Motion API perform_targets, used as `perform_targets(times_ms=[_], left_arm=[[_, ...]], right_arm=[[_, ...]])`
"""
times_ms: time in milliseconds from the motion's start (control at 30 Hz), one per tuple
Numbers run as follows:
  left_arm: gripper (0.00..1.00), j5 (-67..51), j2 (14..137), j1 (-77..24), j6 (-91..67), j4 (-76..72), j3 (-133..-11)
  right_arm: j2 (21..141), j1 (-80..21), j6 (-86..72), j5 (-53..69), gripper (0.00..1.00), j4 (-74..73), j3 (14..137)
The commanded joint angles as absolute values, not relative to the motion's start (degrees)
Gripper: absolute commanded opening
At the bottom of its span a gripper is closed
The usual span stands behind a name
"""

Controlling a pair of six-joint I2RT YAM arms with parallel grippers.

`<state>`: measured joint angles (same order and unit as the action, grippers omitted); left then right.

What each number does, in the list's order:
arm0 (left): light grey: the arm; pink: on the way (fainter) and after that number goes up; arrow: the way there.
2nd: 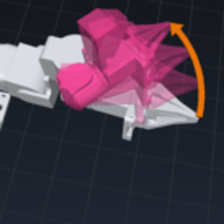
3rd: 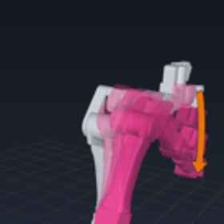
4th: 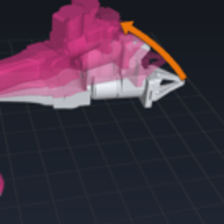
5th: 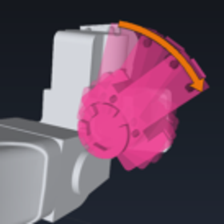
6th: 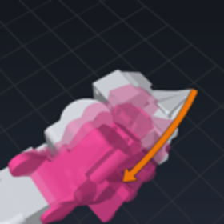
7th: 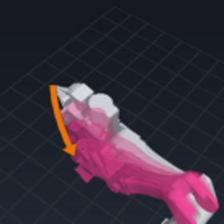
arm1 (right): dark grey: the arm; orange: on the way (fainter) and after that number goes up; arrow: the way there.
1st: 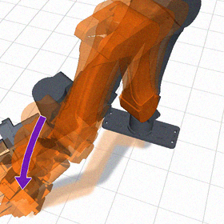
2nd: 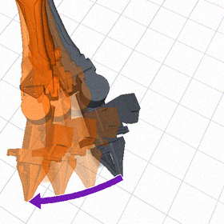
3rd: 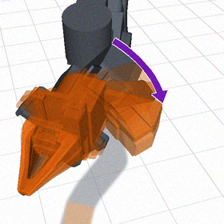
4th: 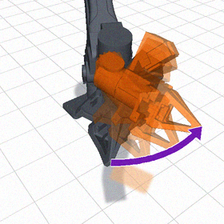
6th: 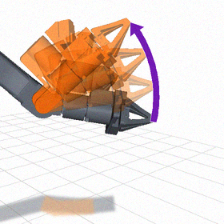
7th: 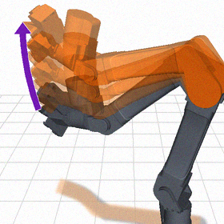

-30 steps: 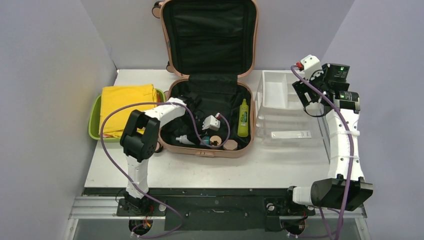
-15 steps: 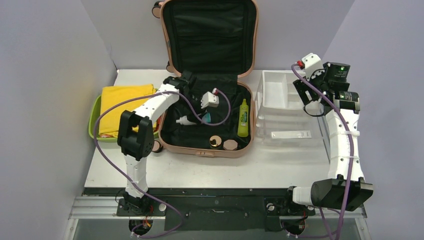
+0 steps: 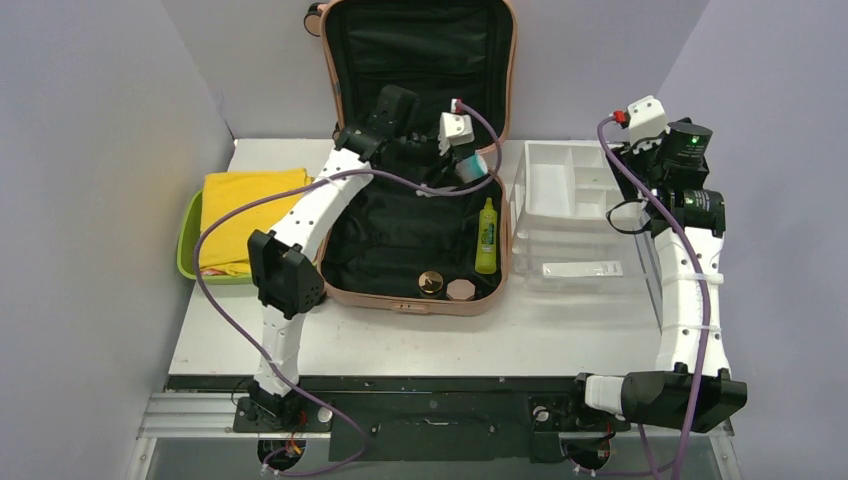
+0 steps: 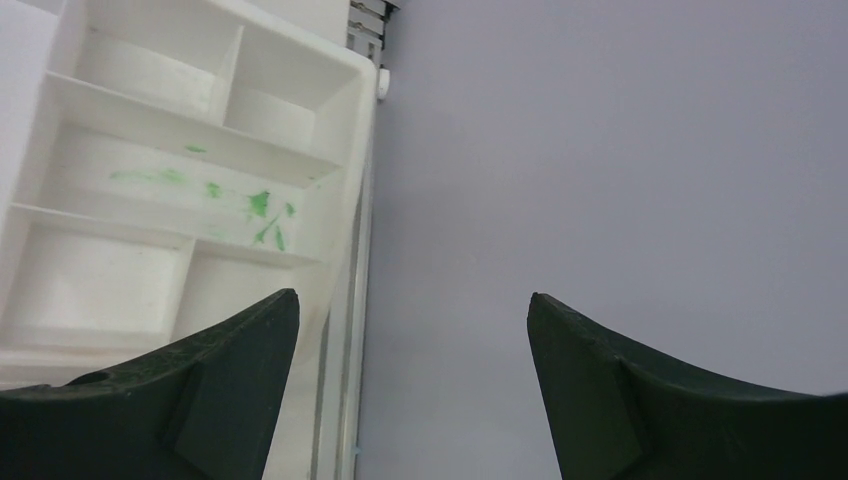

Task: Open, take out, and arrange the luggage
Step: Pick up the makeup from the opened luggage, then place the makeup in the drawer.

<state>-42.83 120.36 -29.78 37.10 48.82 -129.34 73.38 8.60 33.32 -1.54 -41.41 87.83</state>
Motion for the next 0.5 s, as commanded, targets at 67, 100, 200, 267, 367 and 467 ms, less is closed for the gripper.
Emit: perform_targets(times_ms=[67,100,200,267,367,467], left_arm=[[0.10,-54.48,121.41,-35.38,5.64,7.96,-125.65],[0.10,-54.97,121.71,-36.27,2.99,-1.66,-124.62],[0.10,-55.95,122.91,-38.27,-9.06,-14.93,-123.67],[0.10,-56.41,123.82,-39.54,-15.65,-26.17,-122.94],[0.10,-56.84,124.96,-41.46,-23.28,-35.16,-122.09],[0.09,-56.77,125.48,-42.70,-30.16,-42.09,-121.54]], right_arm=[[70.63,10.46,31.08,-10.47,0.80,-37.43,86.83],[70.30,10.77,30.93,-10.77,0.80,-37.48,86.74],[69.81,12.26,30.27,-11.42,0.80,-37.21,85.93],[69.41,12.96,29.82,-11.36,0.80,-37.26,85.16],[68.34,13.69,29.64,-11.02,0.80,-37.12,83.75],[67.18,13.93,29.82,-10.99,0.80,-36.58,82.67]])
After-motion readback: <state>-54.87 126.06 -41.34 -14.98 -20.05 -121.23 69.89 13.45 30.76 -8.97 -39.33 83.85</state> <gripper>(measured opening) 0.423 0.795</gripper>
